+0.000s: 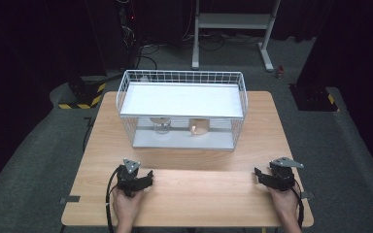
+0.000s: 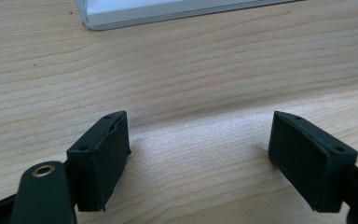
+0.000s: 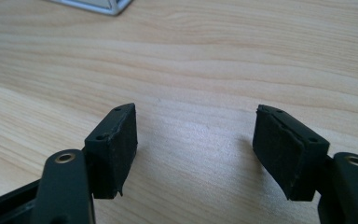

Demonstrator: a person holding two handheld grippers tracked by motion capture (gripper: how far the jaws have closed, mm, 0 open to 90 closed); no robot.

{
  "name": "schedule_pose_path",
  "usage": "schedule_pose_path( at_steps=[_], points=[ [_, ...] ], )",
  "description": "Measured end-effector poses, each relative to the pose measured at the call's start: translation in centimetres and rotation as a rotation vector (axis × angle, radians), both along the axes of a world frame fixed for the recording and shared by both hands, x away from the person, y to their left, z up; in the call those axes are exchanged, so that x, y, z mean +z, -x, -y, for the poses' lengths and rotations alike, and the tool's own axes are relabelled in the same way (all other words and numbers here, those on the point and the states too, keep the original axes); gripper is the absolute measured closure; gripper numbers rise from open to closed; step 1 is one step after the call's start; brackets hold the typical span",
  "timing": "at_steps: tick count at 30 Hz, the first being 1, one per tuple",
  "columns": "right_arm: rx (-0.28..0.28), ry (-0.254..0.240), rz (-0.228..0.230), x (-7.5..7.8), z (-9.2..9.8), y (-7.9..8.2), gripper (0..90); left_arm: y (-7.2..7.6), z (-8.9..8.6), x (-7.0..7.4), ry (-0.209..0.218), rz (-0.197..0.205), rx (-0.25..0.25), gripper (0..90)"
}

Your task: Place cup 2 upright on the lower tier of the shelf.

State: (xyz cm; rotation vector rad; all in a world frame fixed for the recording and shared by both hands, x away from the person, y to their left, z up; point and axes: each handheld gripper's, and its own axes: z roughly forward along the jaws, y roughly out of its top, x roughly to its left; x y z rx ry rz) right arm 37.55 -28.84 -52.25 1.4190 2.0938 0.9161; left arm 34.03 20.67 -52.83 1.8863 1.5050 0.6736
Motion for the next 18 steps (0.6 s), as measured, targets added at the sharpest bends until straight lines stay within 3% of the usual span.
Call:
schedule_pose_path(
  at_steps=[2,18],
  points=[
    [0.007,0.019,-0.005,-0.05,-0.18,-0.02,29.9,0.0,-0.01,0.01,-0.001,-0.001,-0.001,20.7],
    [0.02,0.018,-0.007,-0.05,-0.19,-0.02,29.3,0.02,0.02,0.0,0.0,0.0,0.001,21.2]
  ],
)
